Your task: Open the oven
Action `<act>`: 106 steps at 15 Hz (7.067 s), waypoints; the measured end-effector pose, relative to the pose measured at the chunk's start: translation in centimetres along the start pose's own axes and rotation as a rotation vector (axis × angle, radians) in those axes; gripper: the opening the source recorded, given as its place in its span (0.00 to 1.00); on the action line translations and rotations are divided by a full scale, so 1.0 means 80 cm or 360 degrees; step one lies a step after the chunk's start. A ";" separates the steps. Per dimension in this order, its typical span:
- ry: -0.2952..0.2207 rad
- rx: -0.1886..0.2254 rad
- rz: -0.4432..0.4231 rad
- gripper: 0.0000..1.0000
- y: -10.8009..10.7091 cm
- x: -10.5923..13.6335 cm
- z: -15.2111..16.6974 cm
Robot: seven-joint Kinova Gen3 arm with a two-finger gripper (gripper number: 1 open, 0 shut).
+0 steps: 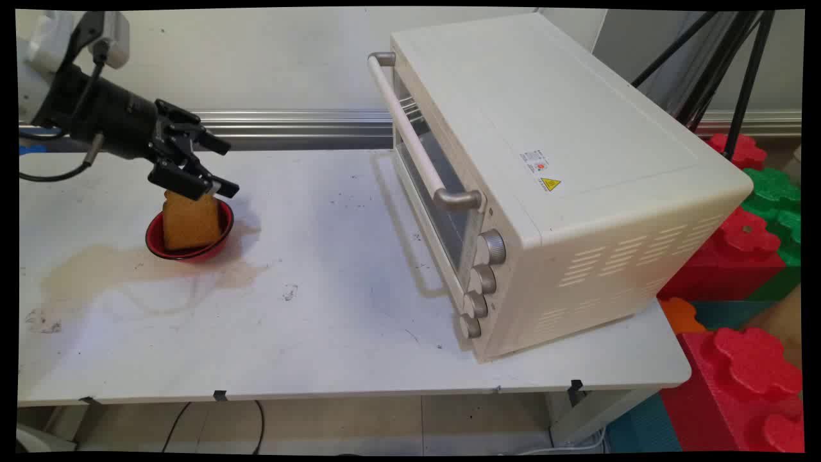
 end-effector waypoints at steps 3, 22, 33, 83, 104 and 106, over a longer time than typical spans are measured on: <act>0.0018 -0.0018 0.0033 1.00 0.007 0.016 -0.010; 0.0174 -0.0075 0.0213 1.00 0.012 0.158 0.007; 0.0230 -0.0096 0.0259 1.00 0.006 0.239 0.055; -0.0095 -0.0095 0.0159 0.00 0.010 0.155 0.120; -0.0247 -0.0100 0.0113 0.00 0.006 0.044 0.151; -0.0247 -0.0092 0.0114 0.00 0.005 0.036 0.153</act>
